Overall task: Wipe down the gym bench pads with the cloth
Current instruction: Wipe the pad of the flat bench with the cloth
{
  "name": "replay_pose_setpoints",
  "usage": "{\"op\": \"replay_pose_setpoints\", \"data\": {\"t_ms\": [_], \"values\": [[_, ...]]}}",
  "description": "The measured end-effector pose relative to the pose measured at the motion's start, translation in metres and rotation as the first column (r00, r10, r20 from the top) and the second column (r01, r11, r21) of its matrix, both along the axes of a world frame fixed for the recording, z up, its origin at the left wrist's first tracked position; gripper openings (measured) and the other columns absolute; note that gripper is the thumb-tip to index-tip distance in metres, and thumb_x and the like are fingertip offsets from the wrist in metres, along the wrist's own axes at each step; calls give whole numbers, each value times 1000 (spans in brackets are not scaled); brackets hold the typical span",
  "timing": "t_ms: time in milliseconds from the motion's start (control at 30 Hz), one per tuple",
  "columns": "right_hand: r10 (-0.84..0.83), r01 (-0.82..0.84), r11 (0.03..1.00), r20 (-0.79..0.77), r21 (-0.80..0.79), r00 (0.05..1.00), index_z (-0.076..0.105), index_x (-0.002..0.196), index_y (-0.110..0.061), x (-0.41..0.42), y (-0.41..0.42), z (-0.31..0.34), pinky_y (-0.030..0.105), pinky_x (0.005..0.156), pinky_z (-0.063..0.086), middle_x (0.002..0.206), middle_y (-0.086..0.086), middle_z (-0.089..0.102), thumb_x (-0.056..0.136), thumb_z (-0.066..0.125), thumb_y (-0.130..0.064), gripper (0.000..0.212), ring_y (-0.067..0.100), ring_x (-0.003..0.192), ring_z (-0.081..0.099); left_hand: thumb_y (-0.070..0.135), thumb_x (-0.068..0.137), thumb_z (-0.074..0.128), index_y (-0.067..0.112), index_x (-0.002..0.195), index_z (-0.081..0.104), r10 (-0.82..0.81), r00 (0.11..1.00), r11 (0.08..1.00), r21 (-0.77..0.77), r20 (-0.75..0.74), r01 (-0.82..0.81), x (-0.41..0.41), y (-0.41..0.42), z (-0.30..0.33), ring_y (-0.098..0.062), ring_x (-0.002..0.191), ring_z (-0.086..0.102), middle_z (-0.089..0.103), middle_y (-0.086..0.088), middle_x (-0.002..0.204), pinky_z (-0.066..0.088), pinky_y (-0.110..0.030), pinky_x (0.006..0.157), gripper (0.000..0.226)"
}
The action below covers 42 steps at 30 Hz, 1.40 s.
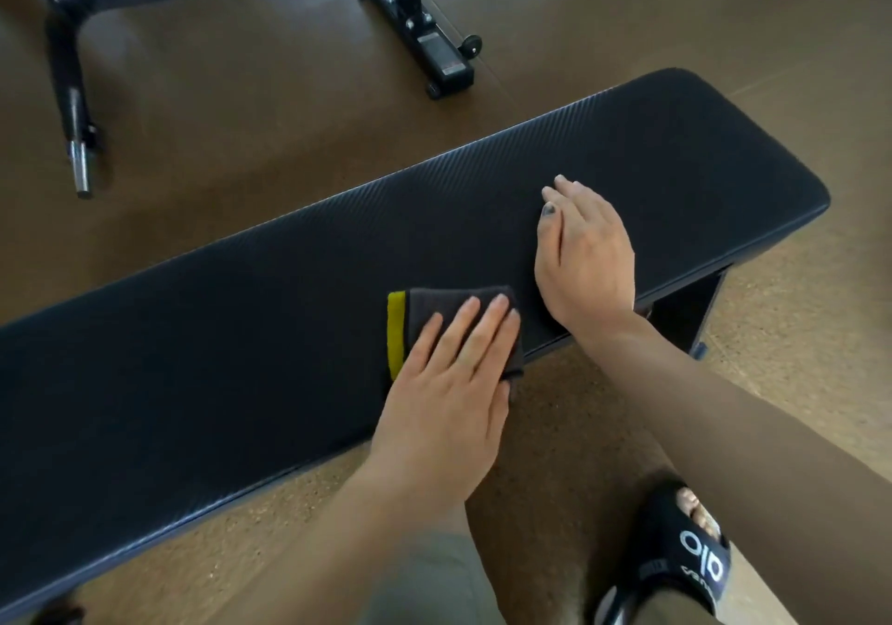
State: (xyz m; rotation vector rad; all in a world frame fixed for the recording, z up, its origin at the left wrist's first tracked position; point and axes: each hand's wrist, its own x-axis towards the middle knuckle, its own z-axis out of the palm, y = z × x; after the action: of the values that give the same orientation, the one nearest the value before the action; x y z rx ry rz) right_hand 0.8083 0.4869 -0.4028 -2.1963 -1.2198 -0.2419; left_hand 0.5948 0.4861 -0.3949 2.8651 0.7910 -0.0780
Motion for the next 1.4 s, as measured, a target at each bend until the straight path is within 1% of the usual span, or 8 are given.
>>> {"op": "replay_pose_setpoints", "data": {"t_ms": [167, 400, 700, 867, 967, 1100, 1300, 1400], "values": [[-26, 33, 993, 57, -113, 998, 57, 143, -5, 22, -16, -4, 44, 125, 27, 152, 13, 53, 111, 28, -29, 49, 27, 146, 43, 41, 110, 14, 23, 165, 15, -17, 1000, 999, 36, 18, 16, 8, 14, -4, -16, 159, 11, 12, 5, 172, 13, -44, 129, 58], [-159, 160, 987, -55, 5, 986, 65, 131, -3, 25, -18, -7, 45, 122, 34, 138, 14, 64, 106, 21, -31, 57, 26, 135, 55, 41, 112, 14, 20, 166, 7, 19, 999, 999, 31, 43, -21, 107, 41, -4, -18, 160, 0, 3, 1, 174, 6, -45, 131, 58], [-61, 59, 992, -10, -108, 998, 63, 136, -2, 31, -25, -11, 46, 125, 27, 146, 16, 57, 109, 26, -30, 53, 30, 143, 47, 40, 110, 15, 21, 165, 18, 13, 1000, 996, 87, 5, -14, 11, -7, -10, -17, 158, 17, 19, 4, 171, 14, -42, 127, 58], [26, -37, 983, -64, -182, 998, 59, 141, -4, 34, -26, 1, 49, 126, 25, 150, 17, 53, 105, 12, -39, 68, 30, 147, 42, 46, 109, 6, 24, 164, 4, 50, 999, 998, 41, 14, -50, 74, 2, -2, -14, 159, -2, 2, 6, 172, -1, -39, 129, 59], [138, -147, 967, -53, -209, 989, 57, 142, -5, 65, -45, 6, 45, 124, 29, 150, 16, 54, 111, 27, -31, 50, 28, 145, 45, 44, 112, 9, 25, 164, -4, 56, 998, 998, 14, 3, -56, 130, 10, 0, -13, 159, -12, -8, 6, 173, -6, -39, 130, 58], [17, -13, 954, 11, -300, 1000, 51, 148, -9, 143, -58, 7, 49, 123, 29, 156, 15, 47, 107, 15, -42, 64, 31, 148, 40, 43, 112, 12, 23, 165, -5, 120, 993, 993, -7, 5, -120, 175, 3, 4, -13, 158, -14, -11, 6, 173, -8, -38, 129, 59], [108, -84, 935, 53, -345, 993, 47, 152, -14, 154, -60, 3, 52, 126, 19, 160, 18, 39, 103, 6, -48, 72, 38, 151, 31, 57, 99, -12, 38, 155, -20, 302, 953, 953, -29, -19, -303, 133, -33, 5, 0, 151, -26, -20, 20, 167, -22, -25, 120, 59], [145, -118, 922, 46, -370, 988, 43, 155, -16, 159, -65, 3, 51, 127, 17, 163, 17, 35, 103, 5, -50, 72, 37, 153, 26, 54, 97, -14, 36, 153, -21, 467, 884, 884, 11, -39, -467, 147, -41, 6, -5, 153, -24, -19, 16, 167, -24, -26, 119, 59]]}}
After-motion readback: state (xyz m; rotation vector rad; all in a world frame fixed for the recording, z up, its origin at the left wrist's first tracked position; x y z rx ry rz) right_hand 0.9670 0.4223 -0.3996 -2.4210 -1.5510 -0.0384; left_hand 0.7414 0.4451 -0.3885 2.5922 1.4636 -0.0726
